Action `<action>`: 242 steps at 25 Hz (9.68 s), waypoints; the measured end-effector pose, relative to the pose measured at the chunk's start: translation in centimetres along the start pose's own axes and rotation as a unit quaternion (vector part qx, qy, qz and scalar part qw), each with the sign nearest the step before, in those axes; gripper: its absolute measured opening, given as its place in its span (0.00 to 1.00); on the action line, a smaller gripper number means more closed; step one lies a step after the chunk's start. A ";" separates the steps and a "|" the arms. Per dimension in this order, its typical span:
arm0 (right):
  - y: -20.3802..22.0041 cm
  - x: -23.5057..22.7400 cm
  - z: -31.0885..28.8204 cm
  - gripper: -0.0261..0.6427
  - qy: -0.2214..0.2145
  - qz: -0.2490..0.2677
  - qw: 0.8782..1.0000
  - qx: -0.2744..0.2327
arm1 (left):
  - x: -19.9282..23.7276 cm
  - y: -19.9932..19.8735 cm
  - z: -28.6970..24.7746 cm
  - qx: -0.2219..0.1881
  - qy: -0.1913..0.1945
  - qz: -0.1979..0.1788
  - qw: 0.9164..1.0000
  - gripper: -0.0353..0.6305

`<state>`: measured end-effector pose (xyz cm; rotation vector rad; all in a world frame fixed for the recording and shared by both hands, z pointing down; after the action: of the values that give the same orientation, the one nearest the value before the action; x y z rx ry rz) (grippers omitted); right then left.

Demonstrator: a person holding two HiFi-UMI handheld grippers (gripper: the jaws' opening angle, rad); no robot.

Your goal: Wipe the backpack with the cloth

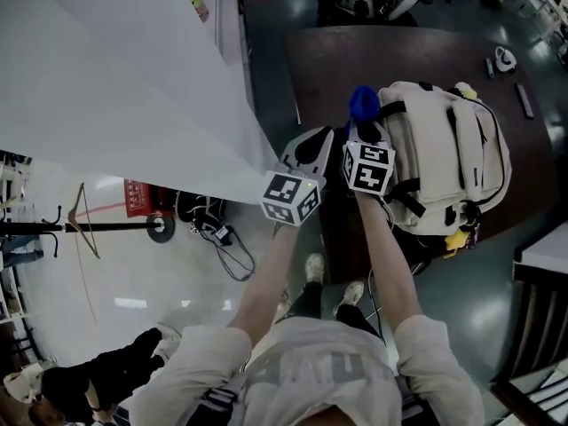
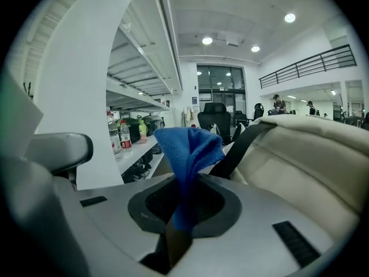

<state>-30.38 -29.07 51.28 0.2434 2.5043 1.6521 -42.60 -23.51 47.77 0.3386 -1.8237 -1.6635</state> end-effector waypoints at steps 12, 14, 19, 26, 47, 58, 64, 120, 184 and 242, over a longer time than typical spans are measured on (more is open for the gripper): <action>2.5 -0.5 2.4 0.10 0.032 -0.058 0.998 -0.006 | -2.1 1.9 -0.1 0.017 0.017 0.004 1.000 0.05; 2.8 -0.6 3.3 0.10 0.033 -0.058 0.998 -0.009 | -2.7 2.1 0.4 0.017 0.018 0.004 1.000 0.05; 3.5 -0.8 6.4 0.10 0.035 -0.063 0.997 -0.018 | -4.7 2.3 2.2 0.013 0.014 0.001 1.000 0.05; 6.0 -1.0 12.6 0.10 0.023 -0.036 0.999 -0.006 | -9.9 2.6 6.0 0.007 0.007 -0.004 1.000 0.05; 13.2 -4.8 24.0 0.10 -0.005 0.004 1.000 0.026 | -20.7 4.8 14.4 -0.004 -0.027 -0.021 0.999 0.05; 12.8 -3.6 29.9 0.10 -0.073 0.027 0.997 -0.008 | -24.8 5.0 14.6 -0.021 -0.046 -0.019 0.999 0.05; 8.8 -5.6 32.6 0.10 -0.087 0.015 0.994 -0.064 | -27.0 3.3 14.1 -0.036 -0.055 -0.028 0.997 0.05; -4.3 -13.8 17.8 0.10 -0.276 0.007 0.958 -0.076 | -18.2 -1.3 -3.2 -0.036 -0.158 -0.039 0.986 0.05; -2.9 -19.8 19.1 0.10 -0.227 -0.067 0.969 -0.067 | -19.8 0.0 -6.0 -0.023 -0.130 -0.025 0.991 0.05; -7.3 -25.5 8.8 0.10 -0.147 -0.022 0.988 -0.052 | -18.5 3.4 -8.3 0.030 -0.117 0.000 0.993 0.05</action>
<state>-4.17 -29.25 41.71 0.3852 2.1867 1.5928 -22.70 -18.72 45.85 0.1731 -2.0470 -1.7115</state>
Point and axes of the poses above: the fingertips, and each gripper's own axes: z backward along the fingers, x to its left, y out of its underside, the point moved 6 cm from there along z, backward along the fingers
